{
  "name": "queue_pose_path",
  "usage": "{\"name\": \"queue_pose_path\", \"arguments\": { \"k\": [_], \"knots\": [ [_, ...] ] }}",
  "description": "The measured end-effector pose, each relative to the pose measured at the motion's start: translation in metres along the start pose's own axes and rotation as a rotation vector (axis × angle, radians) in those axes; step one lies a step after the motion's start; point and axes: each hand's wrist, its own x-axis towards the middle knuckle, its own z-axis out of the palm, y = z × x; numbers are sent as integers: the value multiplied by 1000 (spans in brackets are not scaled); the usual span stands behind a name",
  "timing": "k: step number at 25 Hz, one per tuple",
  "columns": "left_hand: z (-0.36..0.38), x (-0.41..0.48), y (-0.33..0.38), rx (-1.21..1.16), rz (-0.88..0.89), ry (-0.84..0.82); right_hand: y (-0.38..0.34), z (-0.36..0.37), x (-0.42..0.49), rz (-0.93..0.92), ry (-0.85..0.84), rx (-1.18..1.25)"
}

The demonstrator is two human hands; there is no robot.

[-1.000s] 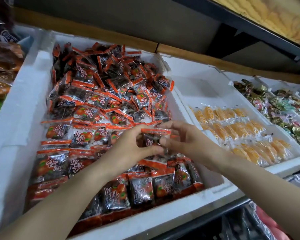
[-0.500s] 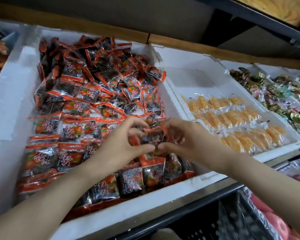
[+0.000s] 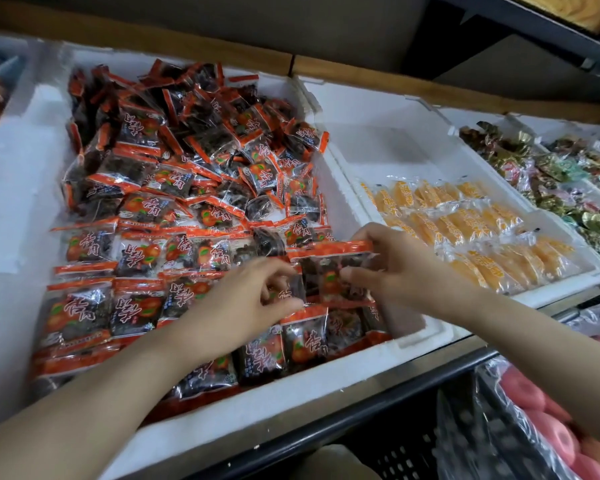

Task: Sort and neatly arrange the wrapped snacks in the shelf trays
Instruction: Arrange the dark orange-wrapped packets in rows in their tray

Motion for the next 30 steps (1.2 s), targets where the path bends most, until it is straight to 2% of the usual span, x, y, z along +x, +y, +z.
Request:
{"name": "queue_pose_path", "arguments": {
  "k": [2,7,13,16,21,23,26,28,30],
  "knots": [
    [5,0,-6,160,36,-72,12,-1,5,60,-34,25],
    [10,3,-9,153,10,-29,31,12,9,-35,-209,-242],
    [9,4,-11,132,6,-45,33,19,13,-169,-184,-456],
    [10,3,-10,157,28,-32,30,20,8,-244,-160,-472],
    [0,0,-9,171,58,26,20,14,9,-331,-257,-669],
    [-16,3,-14,216,41,157,9,13,22,-339,-202,-595],
    [-46,18,-30,369,-35,356,-8,24,60,-346,-26,-409],
    [-66,32,-45,528,-88,402,-17,40,93,-324,23,-371],
    [-80,47,-61,601,-156,377,-27,58,124,-307,-13,-353]
  ]
}}
